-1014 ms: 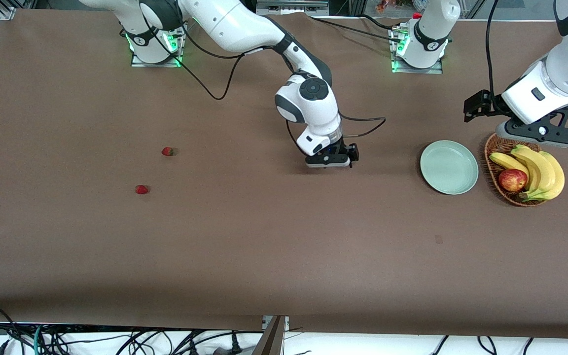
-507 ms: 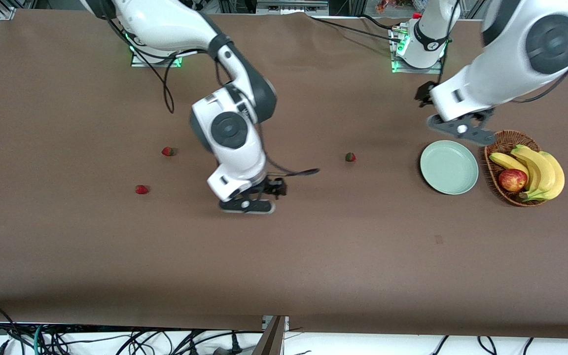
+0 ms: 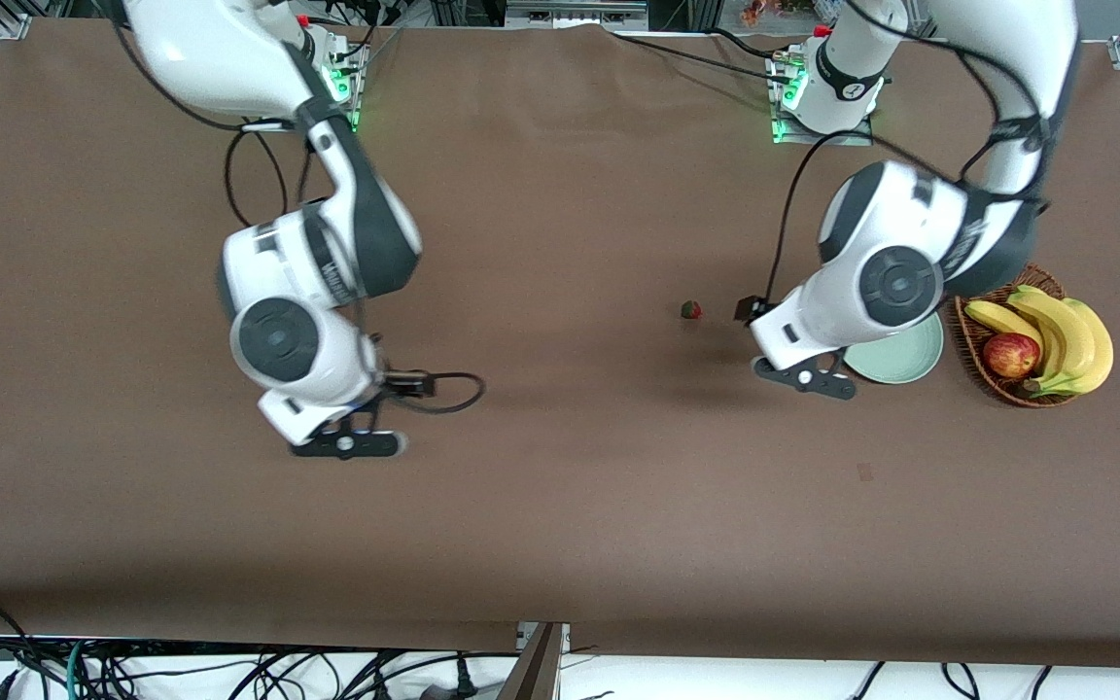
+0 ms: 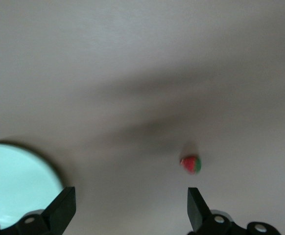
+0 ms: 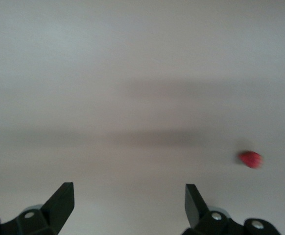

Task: Collect all strawberries into plate
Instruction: 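Grasp the mid-table strawberry with the left gripper while the right gripper grasps another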

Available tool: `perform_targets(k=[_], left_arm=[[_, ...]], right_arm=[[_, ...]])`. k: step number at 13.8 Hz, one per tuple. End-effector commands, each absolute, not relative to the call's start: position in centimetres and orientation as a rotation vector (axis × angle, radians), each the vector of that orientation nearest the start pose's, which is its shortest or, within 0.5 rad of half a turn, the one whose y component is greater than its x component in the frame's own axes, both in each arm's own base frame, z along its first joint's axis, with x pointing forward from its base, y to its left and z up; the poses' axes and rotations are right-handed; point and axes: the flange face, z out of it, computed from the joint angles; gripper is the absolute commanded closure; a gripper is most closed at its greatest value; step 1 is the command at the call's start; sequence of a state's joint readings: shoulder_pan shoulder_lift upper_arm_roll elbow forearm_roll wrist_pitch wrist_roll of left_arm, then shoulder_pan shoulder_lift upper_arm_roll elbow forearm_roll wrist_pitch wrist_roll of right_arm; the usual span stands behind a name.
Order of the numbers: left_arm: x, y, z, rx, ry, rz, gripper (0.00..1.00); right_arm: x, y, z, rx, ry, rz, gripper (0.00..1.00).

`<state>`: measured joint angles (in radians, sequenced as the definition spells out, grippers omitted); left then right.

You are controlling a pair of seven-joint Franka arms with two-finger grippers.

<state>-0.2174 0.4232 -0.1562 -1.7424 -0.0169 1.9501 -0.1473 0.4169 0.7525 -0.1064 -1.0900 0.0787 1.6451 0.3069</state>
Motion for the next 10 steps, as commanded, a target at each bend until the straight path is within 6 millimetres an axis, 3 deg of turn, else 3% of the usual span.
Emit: perform_targets(k=[1, 3, 5, 8, 10], left_arm=[[55.9, -24.9, 26.6, -3.164, 0.208, 0.235, 0.0], [54.1, -26.1, 22.8, -3.179, 0.139, 0.17, 0.0], [52.1, -27.1, 19.9, -3.185, 0.095, 0.151, 0.0], [47.8, -31.2, 18.8, -3.16, 0.069, 0.175, 0.0], [47.2, -31.7, 18.2, -3.119, 0.135, 0.157, 0.0]], right_arm=[[67.0, 20.8, 33.6, -3.171, -0.015, 0.463, 0.0], [65.2, 17.5, 31.7, -3.16, 0.051, 0.473, 0.0], [61.8, 14.1, 28.9, -3.147, 0.106, 0.413, 0.0], [56.9, 11.9, 25.5, -3.139, 0.101, 0.414, 0.0], [53.9, 11.3, 23.2, -3.138, 0.111, 0.434, 0.0]])
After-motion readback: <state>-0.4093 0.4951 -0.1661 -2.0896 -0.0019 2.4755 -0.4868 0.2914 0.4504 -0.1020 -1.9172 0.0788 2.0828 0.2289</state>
